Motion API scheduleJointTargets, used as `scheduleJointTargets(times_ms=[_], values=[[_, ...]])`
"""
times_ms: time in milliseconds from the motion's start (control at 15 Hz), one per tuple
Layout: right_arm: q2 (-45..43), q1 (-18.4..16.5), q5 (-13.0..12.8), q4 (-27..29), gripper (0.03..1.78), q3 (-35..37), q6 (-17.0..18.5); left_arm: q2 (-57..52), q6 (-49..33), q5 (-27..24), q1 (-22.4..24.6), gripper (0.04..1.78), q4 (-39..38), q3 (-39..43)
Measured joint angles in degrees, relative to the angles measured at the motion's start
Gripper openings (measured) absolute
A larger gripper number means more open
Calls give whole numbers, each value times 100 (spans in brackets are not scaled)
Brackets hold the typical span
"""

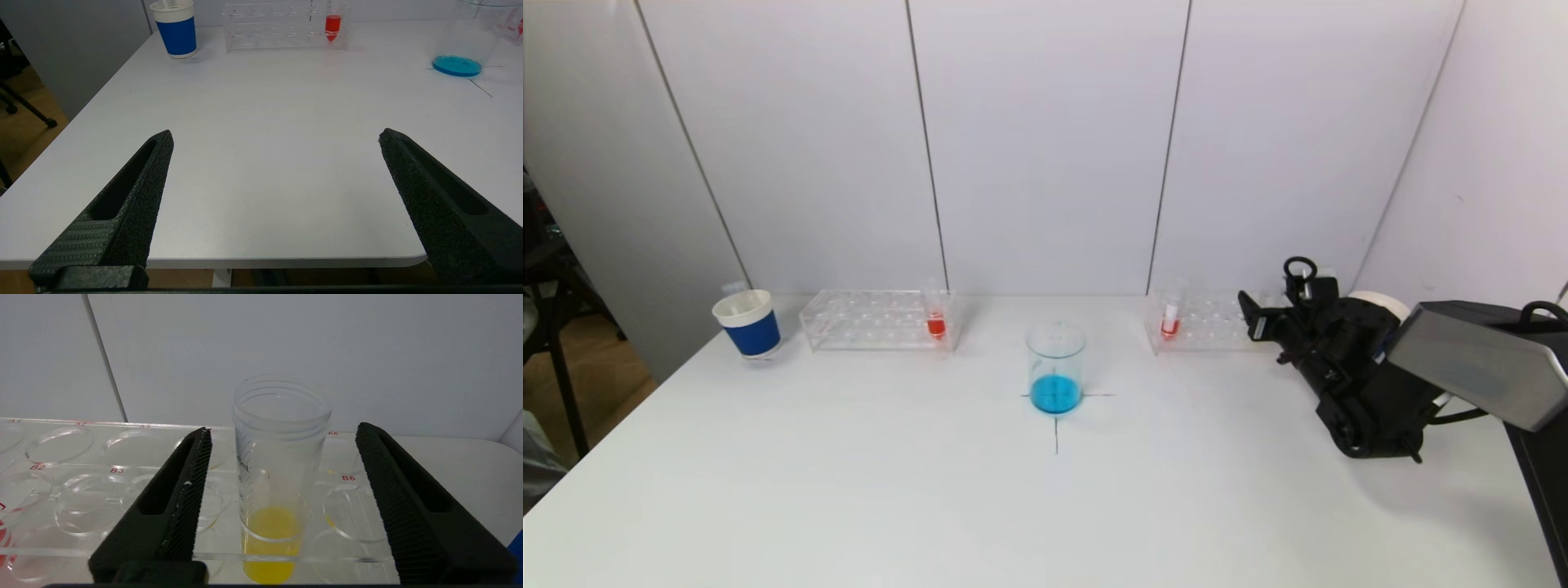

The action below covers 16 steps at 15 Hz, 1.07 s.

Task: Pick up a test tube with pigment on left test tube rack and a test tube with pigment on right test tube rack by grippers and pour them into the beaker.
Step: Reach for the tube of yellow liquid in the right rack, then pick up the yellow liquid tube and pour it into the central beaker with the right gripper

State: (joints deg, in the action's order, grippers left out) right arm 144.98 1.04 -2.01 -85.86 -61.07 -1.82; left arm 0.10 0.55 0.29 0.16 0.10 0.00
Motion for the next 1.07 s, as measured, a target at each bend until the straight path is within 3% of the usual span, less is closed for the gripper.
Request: scheduleJointTargets(times_ms=[200,267,1067], values=[[6,6,6,2,61,-17,2,0,-2,-2,0,176,0,0],[9,6,6,5,53,-17,2,0,-2,0,0,176,0,0],[-33,0,20,0,53,-22,-7,0,-2,-2,0,176,0,0]])
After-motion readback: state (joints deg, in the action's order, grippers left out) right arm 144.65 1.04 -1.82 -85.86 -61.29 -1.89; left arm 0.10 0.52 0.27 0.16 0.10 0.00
